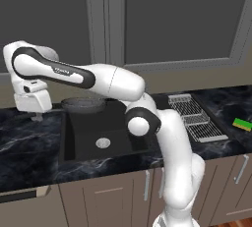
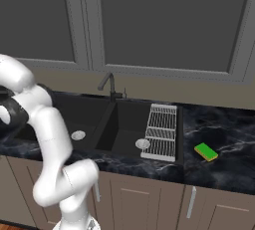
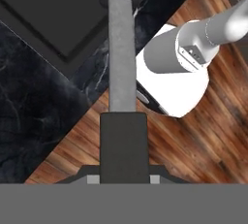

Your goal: Pick the pan and sponge and place them into the sink. Then turn on the water.

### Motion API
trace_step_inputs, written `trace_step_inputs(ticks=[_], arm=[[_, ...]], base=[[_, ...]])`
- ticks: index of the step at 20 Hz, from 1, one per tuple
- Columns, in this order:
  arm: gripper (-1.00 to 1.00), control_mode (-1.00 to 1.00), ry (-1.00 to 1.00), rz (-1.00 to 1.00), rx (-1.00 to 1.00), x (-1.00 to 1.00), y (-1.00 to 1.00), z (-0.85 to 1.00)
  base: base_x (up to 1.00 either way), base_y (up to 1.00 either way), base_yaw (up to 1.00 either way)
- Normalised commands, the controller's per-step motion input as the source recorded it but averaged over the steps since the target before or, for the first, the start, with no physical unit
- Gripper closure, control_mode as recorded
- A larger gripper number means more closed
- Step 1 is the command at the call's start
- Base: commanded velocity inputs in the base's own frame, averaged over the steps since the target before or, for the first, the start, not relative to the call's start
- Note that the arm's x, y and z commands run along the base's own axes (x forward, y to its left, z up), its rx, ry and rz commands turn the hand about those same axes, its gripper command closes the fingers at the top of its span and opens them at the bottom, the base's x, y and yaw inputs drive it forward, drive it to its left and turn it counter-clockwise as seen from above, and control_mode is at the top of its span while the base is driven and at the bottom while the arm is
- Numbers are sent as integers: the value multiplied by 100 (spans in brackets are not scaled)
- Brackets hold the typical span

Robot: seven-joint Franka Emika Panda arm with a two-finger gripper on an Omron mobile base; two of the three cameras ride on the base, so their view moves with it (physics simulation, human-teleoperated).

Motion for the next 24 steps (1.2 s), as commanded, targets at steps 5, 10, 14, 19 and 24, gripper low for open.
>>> trace_step_inputs(ticks=[5,10,14,19,24], arm=[[100,-100,-1,-8,0,-20,-36,2],[100,-100,-2,-8,0,-17,-38,0],[100,-100,-3,-7,0,-13,-40,2],[100,-100,-3,-7,0,-8,-41,6],[100,-100,-1,-8,0,0,-42,15]], base=[[0,0,0],[0,0,0],[0,0,0],[0,0,0],[0,0,0]])
